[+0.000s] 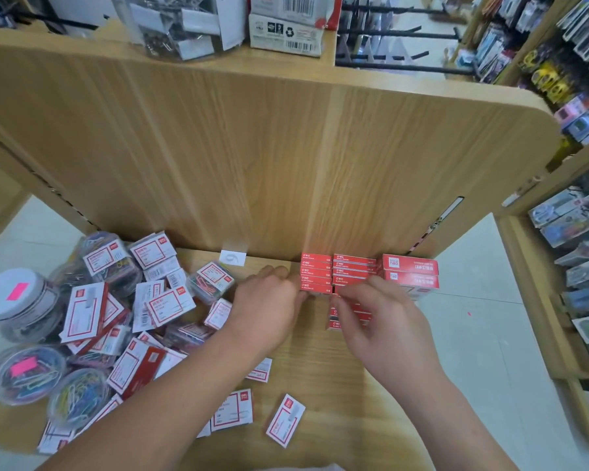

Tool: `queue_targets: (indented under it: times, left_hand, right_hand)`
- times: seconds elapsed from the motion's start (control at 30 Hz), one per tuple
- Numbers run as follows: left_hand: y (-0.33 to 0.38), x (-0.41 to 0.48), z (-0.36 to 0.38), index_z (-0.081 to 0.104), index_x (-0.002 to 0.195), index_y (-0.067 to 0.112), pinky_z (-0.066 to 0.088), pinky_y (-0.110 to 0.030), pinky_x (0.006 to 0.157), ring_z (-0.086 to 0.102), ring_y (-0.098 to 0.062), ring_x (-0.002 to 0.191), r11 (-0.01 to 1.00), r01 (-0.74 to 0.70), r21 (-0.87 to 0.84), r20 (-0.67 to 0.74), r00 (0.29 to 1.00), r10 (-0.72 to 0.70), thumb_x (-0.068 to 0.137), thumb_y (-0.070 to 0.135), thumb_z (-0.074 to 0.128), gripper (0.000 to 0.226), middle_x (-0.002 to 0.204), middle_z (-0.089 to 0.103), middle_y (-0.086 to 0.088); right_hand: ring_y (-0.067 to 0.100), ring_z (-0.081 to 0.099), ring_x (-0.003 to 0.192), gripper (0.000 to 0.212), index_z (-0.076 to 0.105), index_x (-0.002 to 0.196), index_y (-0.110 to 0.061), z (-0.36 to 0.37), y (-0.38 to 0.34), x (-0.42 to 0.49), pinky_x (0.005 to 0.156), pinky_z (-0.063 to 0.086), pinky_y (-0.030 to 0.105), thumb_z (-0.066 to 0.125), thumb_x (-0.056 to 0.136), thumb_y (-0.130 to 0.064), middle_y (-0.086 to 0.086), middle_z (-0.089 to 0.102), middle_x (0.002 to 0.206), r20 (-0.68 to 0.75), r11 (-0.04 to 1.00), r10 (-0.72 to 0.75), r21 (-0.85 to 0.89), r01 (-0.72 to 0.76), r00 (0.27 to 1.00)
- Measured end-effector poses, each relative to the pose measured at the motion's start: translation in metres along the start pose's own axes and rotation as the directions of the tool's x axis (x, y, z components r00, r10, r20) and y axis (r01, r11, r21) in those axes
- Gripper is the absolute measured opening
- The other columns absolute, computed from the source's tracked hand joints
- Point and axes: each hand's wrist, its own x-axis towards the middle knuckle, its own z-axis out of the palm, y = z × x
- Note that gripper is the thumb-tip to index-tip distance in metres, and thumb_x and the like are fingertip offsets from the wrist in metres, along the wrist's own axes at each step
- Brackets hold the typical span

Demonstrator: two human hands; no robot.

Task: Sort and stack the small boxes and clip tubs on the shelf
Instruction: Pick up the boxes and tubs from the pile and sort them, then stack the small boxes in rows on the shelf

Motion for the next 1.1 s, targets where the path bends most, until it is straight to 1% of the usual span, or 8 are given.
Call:
queue_targets:
  times: [0.37,0.47,0.53,0.63,0.7,0.83,0.97,1.1]
  left_hand:
    - [-0.010,-0.007,-0.012,0.067,0.112,0.022,0.047,-0.036,0.082,0.059,-0.025,0.110,0.997,-0.069,0.032,-0.010,0.998,0.069,0.100,0.050,0.047,0.037,0.106,0.064,-0.001]
    - [-0.024,-0.030,-0.030,0.072,0.098,0.019,0.054,-0.037,0.071,0.063,-0.027,0.092,0.981,-0.168,-0.097,-0.151,0.977,0.152,0.092,0.041,0.051,0.031,0.091,0.064,0.001]
    - [-0.033,-0.057,-0.041,0.072,0.092,0.020,0.054,-0.037,0.063,0.063,-0.024,0.083,0.982,-0.140,-0.128,-0.220,0.969,0.110,0.090,0.034,0.056,0.021,0.084,0.063,0.004]
    - [-0.042,-0.097,-0.044,0.066,0.089,0.025,0.054,-0.040,0.061,0.063,-0.020,0.086,0.987,-0.072,-0.140,-0.019,0.997,0.070,0.092,0.031,0.060,0.009,0.087,0.060,0.007]
    - [-0.044,-0.112,-0.036,0.066,0.100,0.026,0.053,-0.039,0.069,0.063,-0.018,0.097,0.989,-0.076,-0.126,0.126,0.988,0.092,0.094,0.030,0.059,0.009,0.102,0.061,0.009]
    - [-0.037,-0.110,-0.018,0.063,0.119,0.032,0.052,-0.036,0.071,0.064,-0.019,0.105,0.992,-0.116,-0.054,0.209,0.970,0.125,0.095,0.022,0.059,0.027,0.118,0.060,0.009]
    - [-0.028,-0.093,-0.018,0.058,0.122,0.032,0.051,-0.035,0.068,0.065,-0.023,0.104,0.995,-0.104,0.005,0.250,0.963,0.099,0.094,0.022,0.059,0.030,0.118,0.058,0.007]
    - [-0.014,-0.086,-0.026,0.055,0.124,0.027,0.034,-0.032,0.059,0.066,-0.026,0.101,0.987,-0.121,0.103,0.246,0.965,0.092,0.093,0.036,0.056,0.032,0.119,0.053,0.004]
  right_hand:
    - [0.015,0.064,0.086,0.019,0.070,0.095,-0.034,-0.009,-0.014,-0.017,0.061,0.054,0.034,0.054,0.089,-0.042,-0.014,0.063,0.089,0.073,0.998,-0.034,-0.052,0.038,0.997]
    - [0.016,0.065,0.078,0.014,0.070,0.094,-0.032,-0.010,-0.022,-0.032,0.054,0.053,0.033,0.061,0.086,-0.040,-0.013,0.063,0.083,0.117,0.990,-0.094,-0.097,0.105,0.989]
    - [0.016,0.067,0.084,0.020,0.069,0.104,-0.034,-0.003,-0.030,-0.042,0.061,0.053,0.032,0.062,0.088,-0.044,-0.014,0.065,0.090,0.287,0.985,-0.101,-0.103,0.135,0.953]
    - [0.013,0.063,0.100,0.033,0.063,0.118,-0.036,0.010,-0.035,-0.059,0.079,0.052,0.032,0.059,0.090,-0.054,-0.013,0.063,0.104,0.586,0.997,-0.020,-0.045,0.057,0.810]
    - [0.011,0.061,0.096,0.040,0.063,0.114,-0.036,0.019,-0.036,-0.071,0.081,0.052,0.035,0.066,0.081,-0.058,-0.013,0.058,0.101,0.652,1.000,0.011,0.015,-0.027,0.758]
    - [0.013,0.063,0.088,0.060,0.065,0.118,-0.038,0.036,-0.037,-0.098,0.070,0.055,0.033,0.067,0.065,-0.066,-0.015,0.049,0.099,0.563,0.998,0.054,-0.018,-0.053,0.825]
    - [0.017,0.065,0.080,0.050,0.069,0.110,-0.034,0.041,-0.031,-0.103,0.057,0.055,0.033,0.062,0.069,-0.062,-0.011,0.050,0.096,0.393,0.998,0.055,0.006,-0.062,0.918]
    - [0.013,0.062,0.092,0.041,0.057,0.114,-0.035,0.026,-0.018,-0.097,0.065,0.054,0.035,0.072,0.078,-0.047,-0.015,0.055,0.105,0.331,0.988,0.132,0.027,-0.149,0.934]
